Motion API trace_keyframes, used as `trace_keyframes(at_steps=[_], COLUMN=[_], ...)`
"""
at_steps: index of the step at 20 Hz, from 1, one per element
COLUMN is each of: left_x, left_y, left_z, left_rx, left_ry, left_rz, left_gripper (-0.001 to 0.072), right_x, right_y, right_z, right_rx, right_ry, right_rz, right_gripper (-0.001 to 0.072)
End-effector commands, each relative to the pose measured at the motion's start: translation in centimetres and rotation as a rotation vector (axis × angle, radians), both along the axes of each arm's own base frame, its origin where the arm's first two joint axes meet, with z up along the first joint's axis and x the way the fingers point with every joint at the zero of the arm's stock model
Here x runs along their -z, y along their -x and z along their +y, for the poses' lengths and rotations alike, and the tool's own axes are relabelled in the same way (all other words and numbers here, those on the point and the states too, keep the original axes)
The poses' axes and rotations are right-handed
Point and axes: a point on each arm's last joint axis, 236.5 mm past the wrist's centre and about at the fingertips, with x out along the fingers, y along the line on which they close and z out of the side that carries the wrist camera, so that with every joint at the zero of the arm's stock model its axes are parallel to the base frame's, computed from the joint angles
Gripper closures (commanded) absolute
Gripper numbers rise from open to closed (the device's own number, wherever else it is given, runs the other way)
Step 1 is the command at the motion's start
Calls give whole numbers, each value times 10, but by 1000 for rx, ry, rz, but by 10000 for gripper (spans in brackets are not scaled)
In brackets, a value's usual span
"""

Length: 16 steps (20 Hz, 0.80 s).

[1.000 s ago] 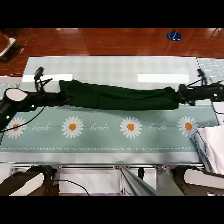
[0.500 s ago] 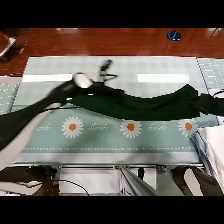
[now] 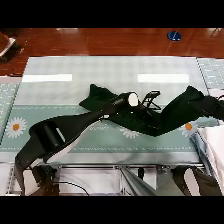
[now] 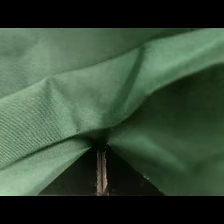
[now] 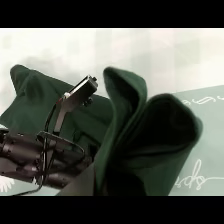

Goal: Fold the shirts.

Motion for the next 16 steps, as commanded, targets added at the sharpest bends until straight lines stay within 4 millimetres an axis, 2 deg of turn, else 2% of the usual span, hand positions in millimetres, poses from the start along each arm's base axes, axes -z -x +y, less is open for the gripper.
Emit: trace_keyframes(at_steps=[1,3,5,7,8,10,12,14,16], left_x=[-21,-49,-84,-115,-127,-144,-154,-156,-154], left_y=[-41,-103,-153,-183,-187,-175,-147,-115,-86], left_z=[15,56,111,176,210,269,311,337,349], left_rx=[-70,-186,-292,-385,-431,-497,-553,-607,-638], left_ry=[22,49,68,40,10,-41,-58,-54,-44], left_rz=[1,-15,-52,-137,-184,-258,-311,-340,-364], left_gripper=[690,690,690,690,690,690,689,689,689], right_x=[-5,-9,-13,-21,-25,-30,-24,-6,18], right_y=[2,1,-6,-23,-33,-55,-76,-95,-111], right_z=[11,27,47,77,95,139,190,238,280], right_rx=[-29,-73,-123,-193,-229,-323,-412,-483,-543], right_ry=[-23,-37,-59,-82,-90,-99,-106,-106,-100], right_rz=[-4,-11,-12,-26,-37,-60,-55,-31,5], right_gripper=[687,687,687,687,687,687,687,686,686])
